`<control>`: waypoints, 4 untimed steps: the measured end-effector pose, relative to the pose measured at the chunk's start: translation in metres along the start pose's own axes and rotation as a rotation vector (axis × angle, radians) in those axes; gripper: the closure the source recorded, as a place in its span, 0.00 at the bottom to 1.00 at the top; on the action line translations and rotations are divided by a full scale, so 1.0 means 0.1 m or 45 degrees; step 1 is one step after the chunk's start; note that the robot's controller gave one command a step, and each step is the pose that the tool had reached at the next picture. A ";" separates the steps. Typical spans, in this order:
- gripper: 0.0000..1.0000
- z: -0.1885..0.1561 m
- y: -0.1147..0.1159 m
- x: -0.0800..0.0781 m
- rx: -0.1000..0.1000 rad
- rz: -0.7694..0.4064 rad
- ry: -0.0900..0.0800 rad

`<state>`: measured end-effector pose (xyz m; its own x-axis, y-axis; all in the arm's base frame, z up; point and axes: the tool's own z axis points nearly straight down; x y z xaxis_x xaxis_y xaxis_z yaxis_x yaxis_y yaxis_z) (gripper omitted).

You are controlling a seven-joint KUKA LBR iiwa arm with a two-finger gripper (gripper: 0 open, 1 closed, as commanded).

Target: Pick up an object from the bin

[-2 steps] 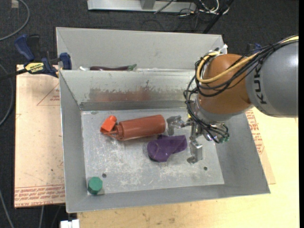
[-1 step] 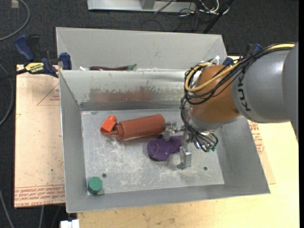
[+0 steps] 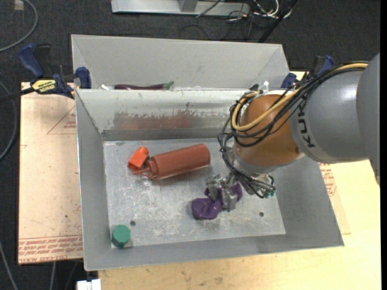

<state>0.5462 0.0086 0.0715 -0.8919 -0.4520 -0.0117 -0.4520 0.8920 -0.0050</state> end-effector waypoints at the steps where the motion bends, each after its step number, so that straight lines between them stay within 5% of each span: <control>1: 1.00 0.00 0.00 0.00 0.000 0.000 0.000; 4: 1.00 -0.23 0.01 0.00 -0.002 0.000 0.002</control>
Offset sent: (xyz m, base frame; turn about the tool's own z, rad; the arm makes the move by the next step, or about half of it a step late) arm -0.0002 0.0000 0.0297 0.0000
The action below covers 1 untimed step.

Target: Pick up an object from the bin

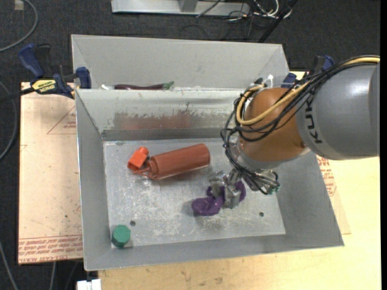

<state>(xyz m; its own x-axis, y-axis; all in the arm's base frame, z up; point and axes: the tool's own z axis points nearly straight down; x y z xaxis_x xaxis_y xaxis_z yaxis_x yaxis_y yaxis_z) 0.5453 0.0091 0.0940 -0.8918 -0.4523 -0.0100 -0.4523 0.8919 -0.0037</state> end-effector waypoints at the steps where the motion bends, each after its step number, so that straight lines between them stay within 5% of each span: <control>1: 1.00 -0.09 0.00 0.00 0.000 0.001 0.000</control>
Offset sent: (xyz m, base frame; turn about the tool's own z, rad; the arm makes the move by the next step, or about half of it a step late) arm 0.0001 0.0000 0.0335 0.0000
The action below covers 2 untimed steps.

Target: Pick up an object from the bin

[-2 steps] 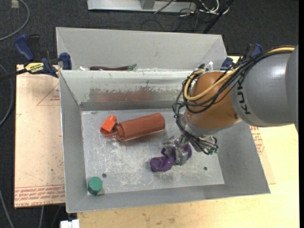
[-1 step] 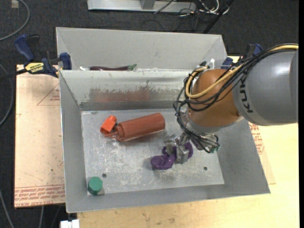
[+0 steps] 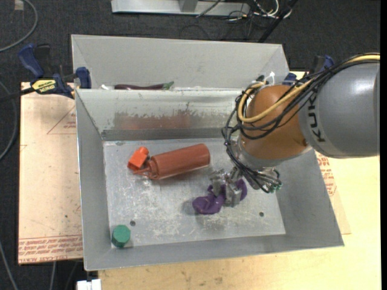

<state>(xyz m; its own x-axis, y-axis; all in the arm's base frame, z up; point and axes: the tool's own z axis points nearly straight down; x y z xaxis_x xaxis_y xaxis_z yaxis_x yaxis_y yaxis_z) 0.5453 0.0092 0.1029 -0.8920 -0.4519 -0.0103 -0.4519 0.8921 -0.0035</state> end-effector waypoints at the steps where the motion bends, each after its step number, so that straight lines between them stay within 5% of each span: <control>1: 1.00 -0.08 0.00 0.00 0.000 0.000 -0.002; 2: 1.00 -0.18 0.01 0.01 -0.003 0.001 0.005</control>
Offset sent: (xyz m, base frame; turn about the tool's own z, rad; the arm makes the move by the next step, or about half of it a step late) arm -0.0002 0.0000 0.0855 0.0000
